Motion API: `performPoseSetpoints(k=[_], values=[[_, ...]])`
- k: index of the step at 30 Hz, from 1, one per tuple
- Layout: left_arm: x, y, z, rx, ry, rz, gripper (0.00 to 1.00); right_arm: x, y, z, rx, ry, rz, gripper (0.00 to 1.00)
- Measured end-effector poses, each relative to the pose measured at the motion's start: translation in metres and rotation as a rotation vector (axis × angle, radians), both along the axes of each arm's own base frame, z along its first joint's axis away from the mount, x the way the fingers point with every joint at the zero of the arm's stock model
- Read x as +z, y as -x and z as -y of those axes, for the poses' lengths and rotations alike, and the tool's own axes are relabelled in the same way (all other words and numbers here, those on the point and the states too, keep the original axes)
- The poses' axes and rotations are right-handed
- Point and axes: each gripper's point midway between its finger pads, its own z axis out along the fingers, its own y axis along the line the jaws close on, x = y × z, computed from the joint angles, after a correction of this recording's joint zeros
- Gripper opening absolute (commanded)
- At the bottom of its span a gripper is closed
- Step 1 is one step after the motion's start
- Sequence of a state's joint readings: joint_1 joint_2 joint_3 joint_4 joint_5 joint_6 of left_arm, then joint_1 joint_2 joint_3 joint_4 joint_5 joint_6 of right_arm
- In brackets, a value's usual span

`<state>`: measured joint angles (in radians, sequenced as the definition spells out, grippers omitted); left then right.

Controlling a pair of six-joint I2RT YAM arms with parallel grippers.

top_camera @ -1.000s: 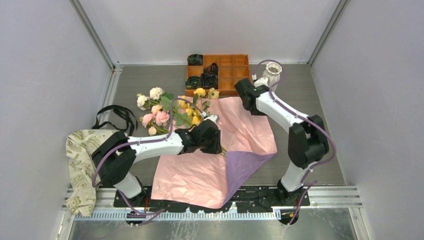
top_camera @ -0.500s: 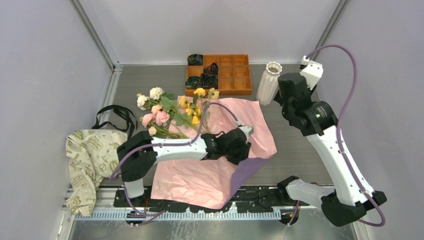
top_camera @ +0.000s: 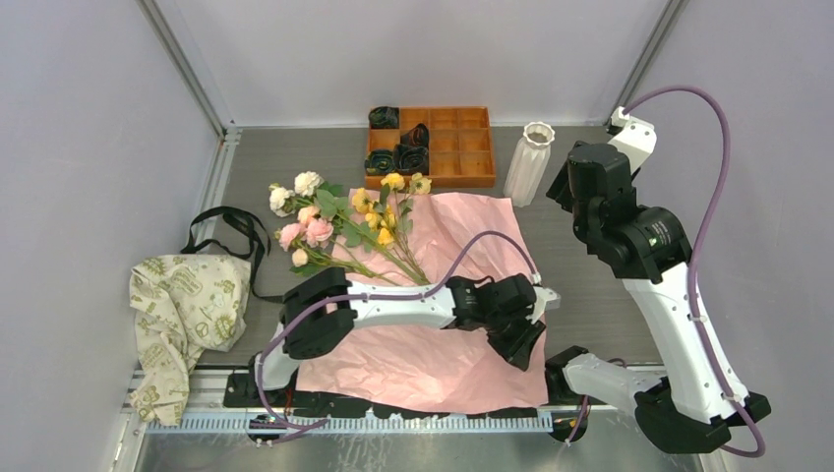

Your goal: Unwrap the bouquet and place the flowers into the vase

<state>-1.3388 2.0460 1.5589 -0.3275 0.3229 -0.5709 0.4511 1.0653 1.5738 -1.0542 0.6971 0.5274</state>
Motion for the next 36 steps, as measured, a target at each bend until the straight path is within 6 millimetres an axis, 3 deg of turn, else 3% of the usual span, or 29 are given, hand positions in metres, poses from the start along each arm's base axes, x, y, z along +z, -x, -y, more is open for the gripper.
performPoseSetpoints(k=[7, 12, 18, 20, 22, 26, 29, 31, 33, 36], values=[[-0.026, 0.009, 0.008, -0.075, -0.049, -0.06, 0.33, 0.001, 0.0, -0.006, 0.032, -0.017, -0.005, 0.64], [-0.04, 0.006, 0.008, -0.075, -0.078, -0.074, 0.32, -0.005, -0.003, -0.014, 0.064, -0.028, -0.031, 0.76], [-0.029, -0.013, -0.005, -0.008, -0.092, 0.006, 0.37, -0.013, -0.011, -0.022, 0.084, -0.024, -0.066, 0.83], [-0.006, -0.022, -0.012, 0.022, -0.074, 0.062, 0.39, -0.016, -0.016, -0.025, 0.086, -0.017, -0.08, 0.86], [0.033, -0.036, -0.019, 0.078, -0.026, 0.142, 0.42, -0.018, -0.024, -0.029, 0.087, -0.01, -0.096, 0.87], [0.138, -0.077, -0.052, 0.287, 0.11, 0.329, 0.52, -0.028, -0.045, -0.037, 0.086, 0.02, -0.144, 0.89], [0.22, -0.12, -0.109, 0.534, 0.224, 0.453, 0.62, -0.039, -0.067, -0.043, 0.072, 0.054, -0.186, 0.9], [0.259, -0.142, -0.157, 0.689, 0.286, 0.514, 0.64, -0.047, -0.084, -0.045, 0.059, 0.069, -0.214, 0.94], [0.286, -0.16, -0.21, 0.843, 0.33, 0.572, 0.64, -0.055, -0.1, -0.042, 0.036, 0.073, -0.239, 0.96], [0.299, -0.167, -0.257, 0.965, 0.348, 0.618, 0.65, -0.064, -0.128, -0.03, -0.006, 0.066, -0.274, 0.99]])
